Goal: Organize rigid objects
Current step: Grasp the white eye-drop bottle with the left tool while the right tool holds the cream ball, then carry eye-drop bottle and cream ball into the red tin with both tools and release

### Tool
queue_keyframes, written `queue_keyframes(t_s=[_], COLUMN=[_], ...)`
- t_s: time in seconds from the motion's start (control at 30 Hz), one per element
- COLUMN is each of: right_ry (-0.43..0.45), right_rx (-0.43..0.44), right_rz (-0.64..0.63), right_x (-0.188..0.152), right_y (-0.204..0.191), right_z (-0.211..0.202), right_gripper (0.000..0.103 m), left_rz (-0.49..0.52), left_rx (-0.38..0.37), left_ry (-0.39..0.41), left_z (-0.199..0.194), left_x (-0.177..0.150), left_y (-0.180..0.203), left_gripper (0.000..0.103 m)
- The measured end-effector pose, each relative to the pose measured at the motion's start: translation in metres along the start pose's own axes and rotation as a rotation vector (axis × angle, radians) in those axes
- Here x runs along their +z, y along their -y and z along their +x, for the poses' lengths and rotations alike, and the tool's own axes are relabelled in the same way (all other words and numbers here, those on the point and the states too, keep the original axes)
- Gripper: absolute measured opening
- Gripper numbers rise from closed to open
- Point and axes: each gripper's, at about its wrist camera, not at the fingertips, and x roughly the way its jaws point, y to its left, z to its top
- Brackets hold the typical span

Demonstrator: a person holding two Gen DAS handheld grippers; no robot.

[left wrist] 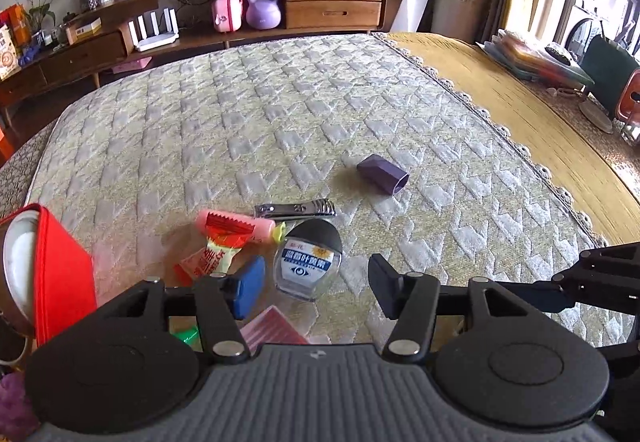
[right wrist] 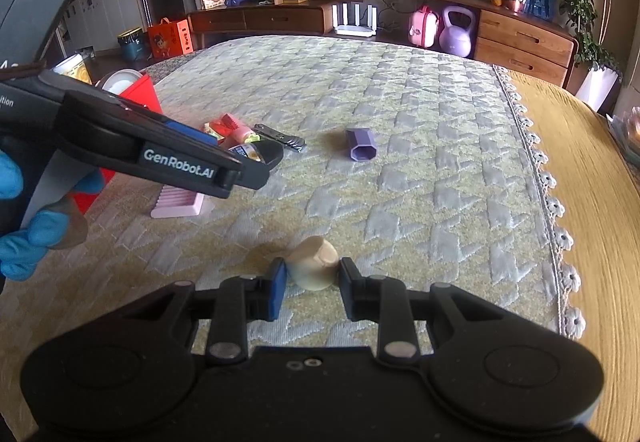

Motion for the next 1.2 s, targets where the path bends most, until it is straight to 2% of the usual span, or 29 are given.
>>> queue_keyframes(t_s=[0.2, 0.33, 0.6, 0.93, 1.2], right_ry=[0.001, 0.001, 0.002, 0.01, 0.03], right_rx=[0.002, 0.001, -0.023, -0.036, -0.023], right_rz=[0.001, 0.001, 0.008, -0.019, -0.079], right_x=[0.0, 0.001, 0.001, 0.009, 0.024], right_y=[0.0, 0.0, -0.005, -0.024, -0.062], right_z=[0.001, 0.001, 0.001, -0.019, -0.049], right_gripper=[0.028, 0.028, 0.027, 0.027, 0.027], left_rz=[-0.026, -0.013, -0.034, -0.071, -0.09], left_rx=[0.012, 0.026, 0.051, 0.031, 0.041], left_ry=[-0.027, -0.023, -0.015, -0.013, 0.021], left_z=[0.013, 0.015, 0.008, -0.036, -0.087], left_x=[0.005, 0.002, 0.0, -0.003, -0.01], left_y=[0.0, 0.0, -0.004, -0.017, -0.044], left_gripper=[0.056, 0.039, 0.039, 0.039, 0.039])
